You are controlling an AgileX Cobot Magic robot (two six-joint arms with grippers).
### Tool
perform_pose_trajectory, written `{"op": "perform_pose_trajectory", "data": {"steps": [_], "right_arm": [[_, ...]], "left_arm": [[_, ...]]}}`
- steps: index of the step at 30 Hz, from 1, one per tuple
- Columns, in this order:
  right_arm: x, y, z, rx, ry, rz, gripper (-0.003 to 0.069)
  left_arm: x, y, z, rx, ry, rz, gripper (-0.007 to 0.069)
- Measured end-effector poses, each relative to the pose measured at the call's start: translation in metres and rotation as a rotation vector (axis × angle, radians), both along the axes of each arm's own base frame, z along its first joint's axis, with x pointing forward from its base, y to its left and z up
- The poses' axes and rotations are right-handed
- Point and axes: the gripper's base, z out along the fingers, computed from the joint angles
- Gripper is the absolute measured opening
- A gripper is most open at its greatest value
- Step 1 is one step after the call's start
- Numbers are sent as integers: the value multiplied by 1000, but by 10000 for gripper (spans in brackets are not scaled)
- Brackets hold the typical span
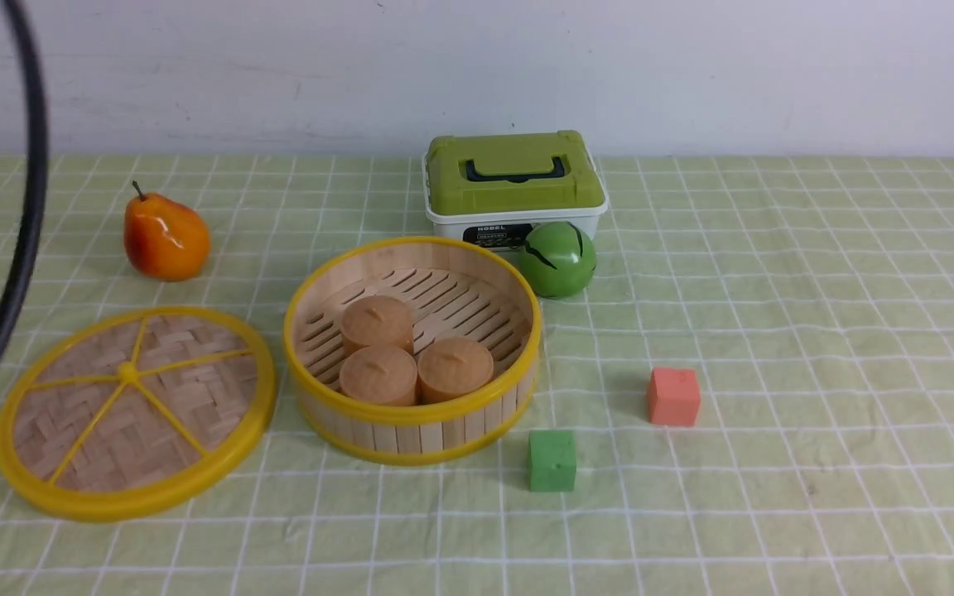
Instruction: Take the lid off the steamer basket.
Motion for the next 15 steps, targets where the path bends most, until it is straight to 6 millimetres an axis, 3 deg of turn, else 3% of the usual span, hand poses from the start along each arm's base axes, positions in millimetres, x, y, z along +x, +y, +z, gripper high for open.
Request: {"op": "perform_pose_trajectory", "data": {"steps": [2, 3, 4, 7, 12, 15], "right_arm": [[0, 0, 0, 0, 0, 0, 241], [0, 0, 0, 0, 0, 0, 241], [0, 0, 0, 0, 0, 0, 241], [0, 0, 0, 0, 0, 0, 241], [0, 0, 0, 0, 0, 0, 241], [0, 0, 0, 0, 0, 0, 241]], "left_arm": [[-26, 1, -15, 65, -79, -1, -13], [-25, 1, -19, 62, -72, 0, -13], [-35, 1, -26, 89, -113, 2, -13], [-63, 2, -72, 128, -184, 10, -13], [-81, 0, -120, 105, -197, -5, -13], [-85, -1, -135, 88, -201, -9, -13]]}}
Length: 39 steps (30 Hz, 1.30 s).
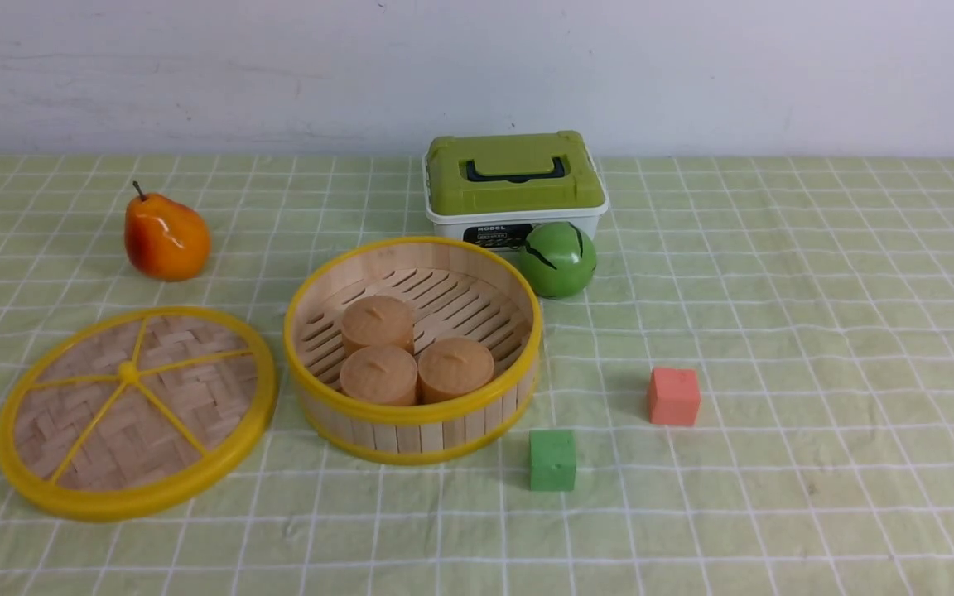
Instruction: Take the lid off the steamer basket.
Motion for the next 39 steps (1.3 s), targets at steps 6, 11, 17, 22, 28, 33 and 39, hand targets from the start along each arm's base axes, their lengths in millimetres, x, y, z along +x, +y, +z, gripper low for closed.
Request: {"op": "perform_pose_trajectory", "data": {"steps": [6, 11, 17, 22, 28, 33, 39], "right_arm": [[0, 0, 0, 0, 0, 0, 241], [0, 0, 0, 0, 0, 0, 241], [0, 0, 0, 0, 0, 0, 241], [0, 0, 0, 0, 0, 0, 241], [0, 0, 0, 0, 0, 0, 241], [0, 0, 0, 0, 0, 0, 241], [0, 0, 0, 0, 0, 0, 241]], "left_arm": [[0, -1, -12, -23, 13, -8, -13], [0, -1, -13, -27, 18, -9, -13], [-1, 1, -21, -70, -7, 6, -13], [9, 7, -65, -219, 125, 72, -13], [11, 9, -87, -243, 201, 90, -13], [10, 8, -98, -189, 281, 77, -13], [8, 7, -104, -105, 327, 60, -13]]}}
